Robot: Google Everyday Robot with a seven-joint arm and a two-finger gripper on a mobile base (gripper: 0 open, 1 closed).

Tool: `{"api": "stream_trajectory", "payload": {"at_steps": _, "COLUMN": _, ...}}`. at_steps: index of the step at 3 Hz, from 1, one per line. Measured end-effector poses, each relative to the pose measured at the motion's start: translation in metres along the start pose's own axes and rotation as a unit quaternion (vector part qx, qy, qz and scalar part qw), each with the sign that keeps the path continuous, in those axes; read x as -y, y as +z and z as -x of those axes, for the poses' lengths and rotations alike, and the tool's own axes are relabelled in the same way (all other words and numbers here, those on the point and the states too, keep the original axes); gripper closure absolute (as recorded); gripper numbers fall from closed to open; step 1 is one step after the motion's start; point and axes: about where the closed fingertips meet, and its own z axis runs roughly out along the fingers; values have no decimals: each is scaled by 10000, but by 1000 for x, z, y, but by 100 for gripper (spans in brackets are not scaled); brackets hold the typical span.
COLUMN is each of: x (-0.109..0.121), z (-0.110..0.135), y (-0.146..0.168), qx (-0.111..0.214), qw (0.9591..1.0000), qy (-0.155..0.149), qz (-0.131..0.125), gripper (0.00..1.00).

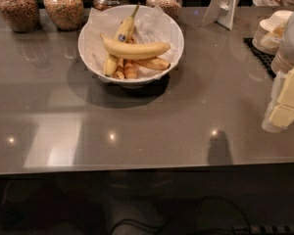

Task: Pick banana from white bowl

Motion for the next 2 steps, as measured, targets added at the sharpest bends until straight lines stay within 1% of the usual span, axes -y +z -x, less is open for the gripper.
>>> {"api": "stream_trajectory", "payload": {"at_steps": 1, "x": 0, "z": 0, "y": 0, "qx": 0, "qw": 10000, "qy": 0, "qz": 0, "gripper": 0}}
{"api": "stream_trajectory", "payload": {"at_steps": 2, "x": 3, "z": 9, "y": -2, "qx": 244, "qw": 9996, "qy": -31, "qz": -131, "gripper": 0}}
